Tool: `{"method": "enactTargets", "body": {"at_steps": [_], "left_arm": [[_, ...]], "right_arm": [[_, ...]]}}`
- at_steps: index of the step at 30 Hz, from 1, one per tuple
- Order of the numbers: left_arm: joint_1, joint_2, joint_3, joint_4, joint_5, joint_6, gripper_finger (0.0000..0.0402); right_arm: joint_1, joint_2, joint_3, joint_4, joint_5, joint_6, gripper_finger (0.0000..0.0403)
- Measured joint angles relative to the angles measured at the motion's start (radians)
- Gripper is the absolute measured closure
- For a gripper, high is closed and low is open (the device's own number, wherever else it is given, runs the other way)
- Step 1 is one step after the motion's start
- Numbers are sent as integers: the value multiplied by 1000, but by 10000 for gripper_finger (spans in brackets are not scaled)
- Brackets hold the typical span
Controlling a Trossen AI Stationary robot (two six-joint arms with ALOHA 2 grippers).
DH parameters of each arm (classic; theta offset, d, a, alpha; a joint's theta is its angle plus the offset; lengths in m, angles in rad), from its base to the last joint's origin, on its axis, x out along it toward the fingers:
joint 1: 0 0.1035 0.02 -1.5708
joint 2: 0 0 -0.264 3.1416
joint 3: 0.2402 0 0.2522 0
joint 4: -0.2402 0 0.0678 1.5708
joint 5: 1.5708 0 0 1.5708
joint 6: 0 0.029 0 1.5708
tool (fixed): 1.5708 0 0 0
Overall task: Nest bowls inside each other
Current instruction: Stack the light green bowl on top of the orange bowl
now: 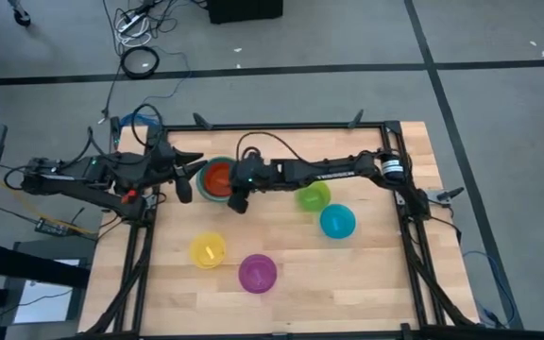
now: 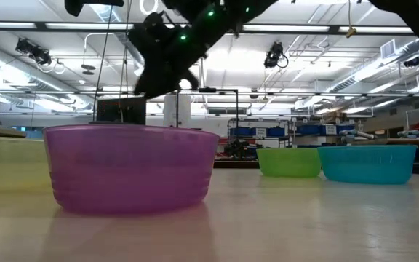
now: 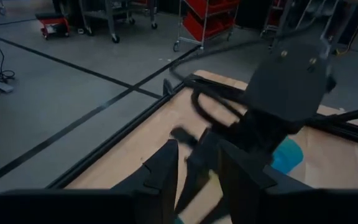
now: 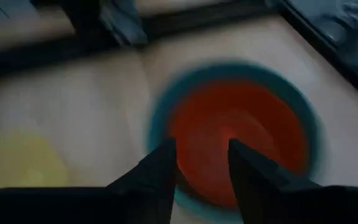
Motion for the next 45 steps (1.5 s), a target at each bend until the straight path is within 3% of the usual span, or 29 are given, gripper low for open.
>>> {"method": "enactTargets", "body": {"at_steps": [5,11,16,25,36,45], "left_arm": [[0,0,0,-2,19,-8,285],[0,0,0,-15,40,-35,285],[0,0,0,-54,76,-77,285],[0,0,0,-147,105,-142,285],[0,0,0,-146,105,-148,285],[0,0,0,-146,103,-147,285]], "right_arm": [[4,-82,1,-354,112,22,269],[4,-126,1,-761,117,183,262],[24,-126,-43,-922,119,270,254],[91,-124,-185,-892,104,367,252],[114,-124,-274,-785,43,413,253],[105,-124,-397,-602,41,418,255]]}}
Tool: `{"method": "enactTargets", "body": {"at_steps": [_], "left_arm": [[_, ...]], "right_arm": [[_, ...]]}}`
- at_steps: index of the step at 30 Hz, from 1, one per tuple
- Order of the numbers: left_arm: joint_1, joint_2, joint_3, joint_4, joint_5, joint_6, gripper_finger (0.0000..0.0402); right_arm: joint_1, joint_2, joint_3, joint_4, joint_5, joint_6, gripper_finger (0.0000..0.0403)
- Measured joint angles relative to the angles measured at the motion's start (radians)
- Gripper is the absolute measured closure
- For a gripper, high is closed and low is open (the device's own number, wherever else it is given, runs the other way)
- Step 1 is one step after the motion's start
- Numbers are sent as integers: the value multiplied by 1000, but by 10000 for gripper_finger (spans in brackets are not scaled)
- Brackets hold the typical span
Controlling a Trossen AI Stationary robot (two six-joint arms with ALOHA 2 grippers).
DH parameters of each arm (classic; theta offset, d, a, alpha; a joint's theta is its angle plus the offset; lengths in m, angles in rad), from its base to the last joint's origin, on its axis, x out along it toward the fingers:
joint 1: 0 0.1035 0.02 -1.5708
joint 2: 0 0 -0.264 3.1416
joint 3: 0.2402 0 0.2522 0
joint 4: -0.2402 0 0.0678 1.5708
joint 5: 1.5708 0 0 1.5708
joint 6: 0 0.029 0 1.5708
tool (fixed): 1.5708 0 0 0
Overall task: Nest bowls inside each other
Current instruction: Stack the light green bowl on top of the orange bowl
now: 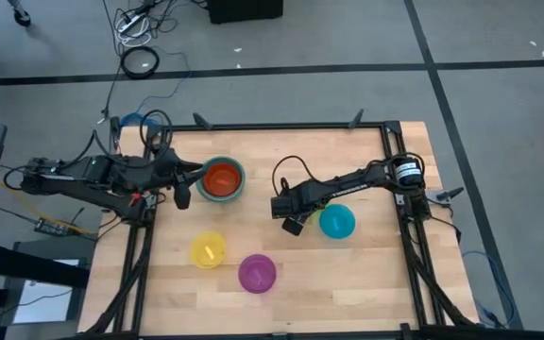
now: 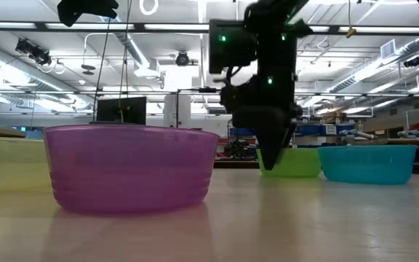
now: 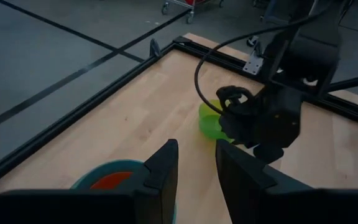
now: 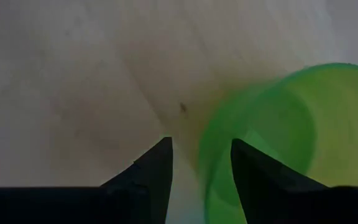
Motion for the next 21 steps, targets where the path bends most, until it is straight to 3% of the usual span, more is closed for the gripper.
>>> {"method": "enactTargets", "body": {"at_steps": [6,12,17,21], "left_arm": [[0,0,0,0,-1,0,285],[0,0,0,2,-1,2,285],[0,0,0,17,-1,12,285],[0,0,0,50,-1,20,285]], "right_arm": [[-19,-5,-72,96,-1,0,287],[-25,-5,-51,98,0,-72,390],[-27,-5,56,124,18,-140,401],[-28,-5,176,258,21,-235,401]]}}
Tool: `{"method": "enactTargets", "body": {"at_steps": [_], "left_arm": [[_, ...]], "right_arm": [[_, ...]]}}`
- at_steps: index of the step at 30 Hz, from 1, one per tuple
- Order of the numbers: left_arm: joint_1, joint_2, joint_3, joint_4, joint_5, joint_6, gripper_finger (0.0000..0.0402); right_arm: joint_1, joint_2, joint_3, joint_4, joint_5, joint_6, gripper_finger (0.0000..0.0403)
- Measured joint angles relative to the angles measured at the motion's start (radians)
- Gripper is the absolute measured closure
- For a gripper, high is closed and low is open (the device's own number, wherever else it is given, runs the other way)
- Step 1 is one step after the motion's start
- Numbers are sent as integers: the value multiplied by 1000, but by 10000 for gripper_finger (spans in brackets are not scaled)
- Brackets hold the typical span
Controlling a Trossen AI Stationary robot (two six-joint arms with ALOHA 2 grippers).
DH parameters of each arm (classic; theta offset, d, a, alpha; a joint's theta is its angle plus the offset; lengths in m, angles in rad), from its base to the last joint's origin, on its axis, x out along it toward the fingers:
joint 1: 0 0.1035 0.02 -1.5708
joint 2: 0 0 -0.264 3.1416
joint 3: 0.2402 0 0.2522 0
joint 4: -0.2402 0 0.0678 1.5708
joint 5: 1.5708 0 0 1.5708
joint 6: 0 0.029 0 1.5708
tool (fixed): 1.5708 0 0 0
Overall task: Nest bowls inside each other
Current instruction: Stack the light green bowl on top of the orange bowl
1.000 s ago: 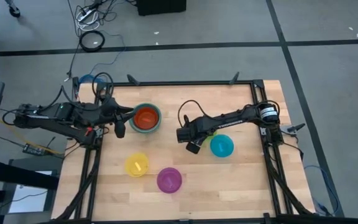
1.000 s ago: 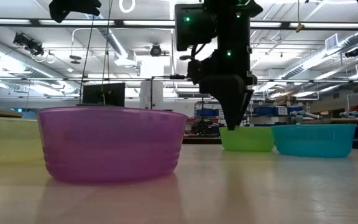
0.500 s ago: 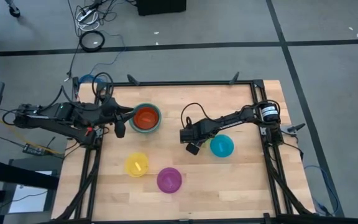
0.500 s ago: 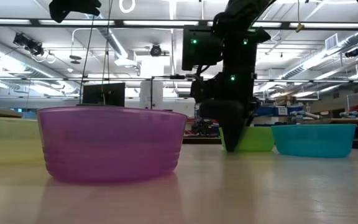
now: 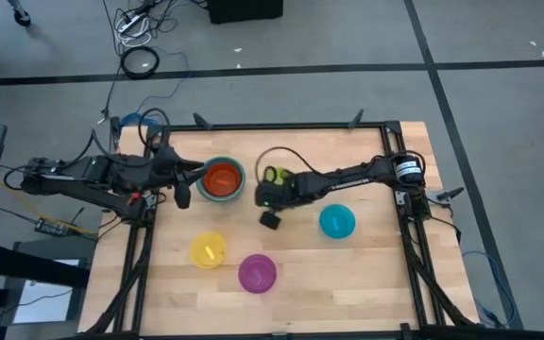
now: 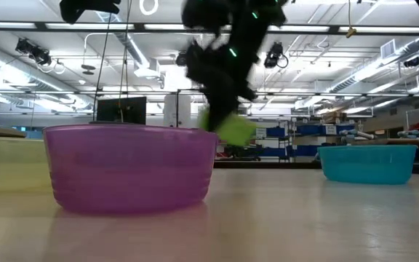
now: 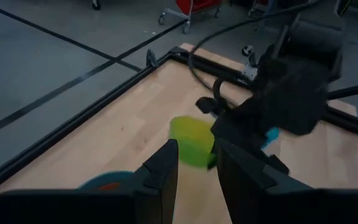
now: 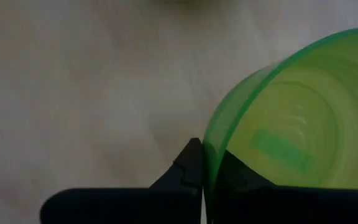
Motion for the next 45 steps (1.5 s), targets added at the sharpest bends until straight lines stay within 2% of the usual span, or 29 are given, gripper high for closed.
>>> {"method": "enactTargets", "body": {"at_steps": [4,9,18,21,36,40,45], "left_arm": [[0,0,0,41,0,17,285],[0,0,0,120,0,26,285],[0,-1,0,241,0,68,285],[0,-1,0,263,0,77,285],[0,0,0,241,0,77,285],[0,0,0,237,0,77,285],[0,0,0,237,0,77,285]], "right_arm": [[-15,0,108,186,-36,-95,402],[-42,0,120,477,-183,-138,402],[-87,27,122,666,-243,-142,403],[-99,78,119,702,-294,-114,403],[-126,221,123,802,-325,-32,396],[-126,231,123,787,-329,-31,375],[-126,230,124,773,-331,-26,324]]}}
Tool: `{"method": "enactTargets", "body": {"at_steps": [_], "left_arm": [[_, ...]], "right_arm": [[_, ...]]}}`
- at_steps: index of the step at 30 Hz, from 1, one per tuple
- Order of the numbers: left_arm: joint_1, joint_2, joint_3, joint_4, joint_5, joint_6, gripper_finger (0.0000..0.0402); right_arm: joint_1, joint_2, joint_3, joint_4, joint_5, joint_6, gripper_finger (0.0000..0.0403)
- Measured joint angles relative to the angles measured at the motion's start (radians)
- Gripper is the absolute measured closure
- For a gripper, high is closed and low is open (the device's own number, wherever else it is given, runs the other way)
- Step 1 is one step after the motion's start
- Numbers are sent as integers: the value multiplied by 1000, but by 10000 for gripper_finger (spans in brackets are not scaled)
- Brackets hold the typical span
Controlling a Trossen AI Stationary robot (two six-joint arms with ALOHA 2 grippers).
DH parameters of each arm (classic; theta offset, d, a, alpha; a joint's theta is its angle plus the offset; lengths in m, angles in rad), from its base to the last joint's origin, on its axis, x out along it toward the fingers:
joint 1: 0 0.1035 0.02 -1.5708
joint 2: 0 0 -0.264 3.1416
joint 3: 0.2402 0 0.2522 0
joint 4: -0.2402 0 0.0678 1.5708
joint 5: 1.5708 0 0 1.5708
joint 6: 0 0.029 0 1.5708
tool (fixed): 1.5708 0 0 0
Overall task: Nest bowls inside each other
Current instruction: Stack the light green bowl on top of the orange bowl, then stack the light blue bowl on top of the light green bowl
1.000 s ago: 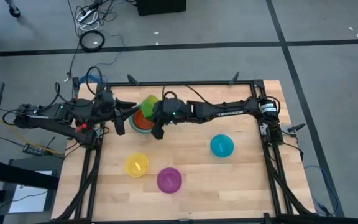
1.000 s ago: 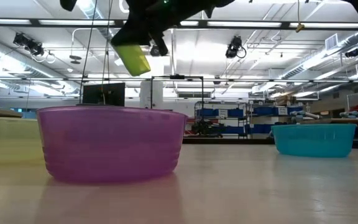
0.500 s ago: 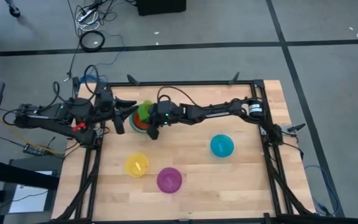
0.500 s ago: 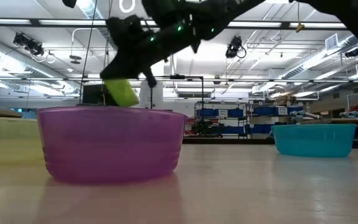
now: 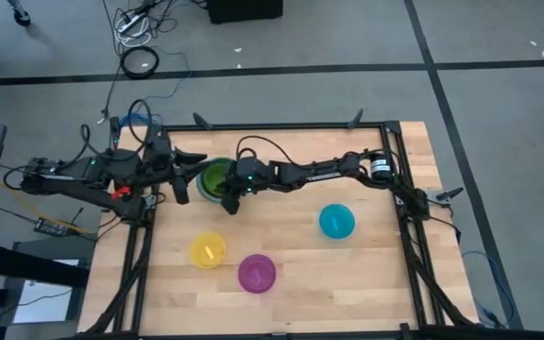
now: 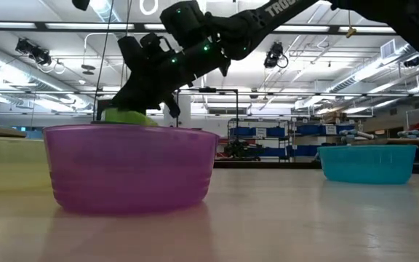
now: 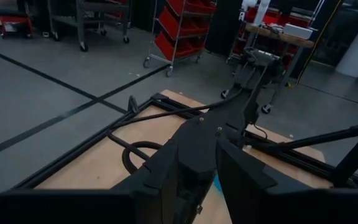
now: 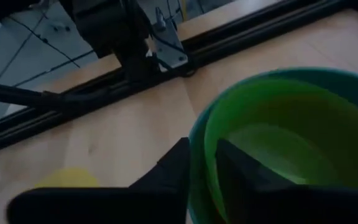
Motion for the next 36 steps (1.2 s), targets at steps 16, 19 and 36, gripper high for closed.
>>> {"method": "enactTargets", "body": {"at_steps": [16,19,36], "left_arm": [[0,0,0,-58,12,-34,285],[0,0,0,-65,13,-43,285],[0,1,-3,-123,29,-76,285]], "right_arm": [[43,-304,1,-714,240,-126,268],[90,-387,1,-1025,242,-37,267],[385,-511,-71,-1510,326,449,270]]}}
